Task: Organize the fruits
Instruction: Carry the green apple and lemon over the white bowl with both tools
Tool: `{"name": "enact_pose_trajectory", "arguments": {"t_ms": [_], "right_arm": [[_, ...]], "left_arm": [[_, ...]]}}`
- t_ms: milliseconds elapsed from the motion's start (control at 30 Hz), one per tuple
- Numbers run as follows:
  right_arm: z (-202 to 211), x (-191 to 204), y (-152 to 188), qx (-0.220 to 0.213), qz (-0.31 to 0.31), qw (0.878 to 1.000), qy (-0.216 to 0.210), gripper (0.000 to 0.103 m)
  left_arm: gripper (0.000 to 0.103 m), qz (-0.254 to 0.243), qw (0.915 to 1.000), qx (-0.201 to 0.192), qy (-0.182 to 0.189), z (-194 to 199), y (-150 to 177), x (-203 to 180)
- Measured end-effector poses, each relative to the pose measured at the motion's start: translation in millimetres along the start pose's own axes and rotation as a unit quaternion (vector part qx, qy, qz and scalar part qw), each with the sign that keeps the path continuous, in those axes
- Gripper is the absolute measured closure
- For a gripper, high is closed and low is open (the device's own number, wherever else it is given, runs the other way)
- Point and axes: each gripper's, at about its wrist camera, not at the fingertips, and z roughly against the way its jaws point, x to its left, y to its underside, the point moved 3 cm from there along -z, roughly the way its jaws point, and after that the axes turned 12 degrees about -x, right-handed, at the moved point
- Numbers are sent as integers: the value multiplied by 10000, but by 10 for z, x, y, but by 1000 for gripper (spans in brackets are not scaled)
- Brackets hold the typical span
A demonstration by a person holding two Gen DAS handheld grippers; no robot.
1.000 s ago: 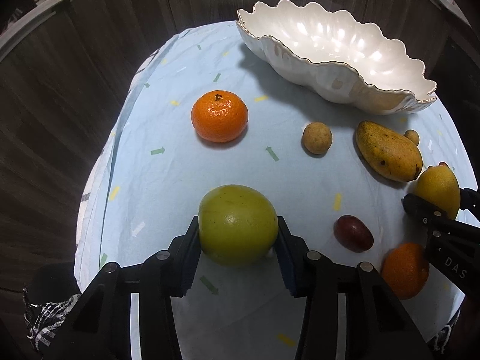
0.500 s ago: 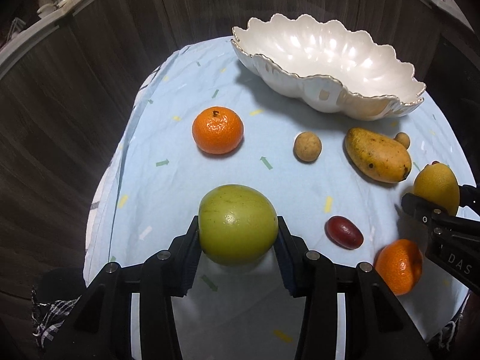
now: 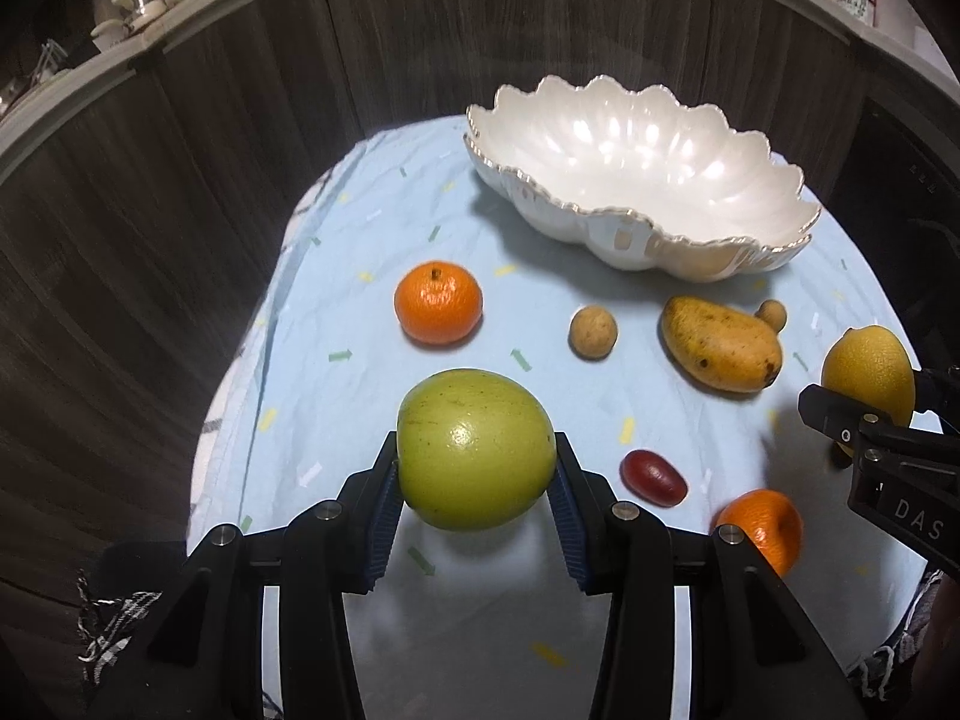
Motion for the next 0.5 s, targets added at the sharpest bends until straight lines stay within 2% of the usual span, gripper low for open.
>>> {"name": "enact_pose_trajectory", "arguments": {"t_ms": [500], "right_arm": [[113, -98, -205, -364, -92, 9993, -38, 49]], "left_arm": [[59, -80, 9992, -389, 29, 194, -228, -77]]}}
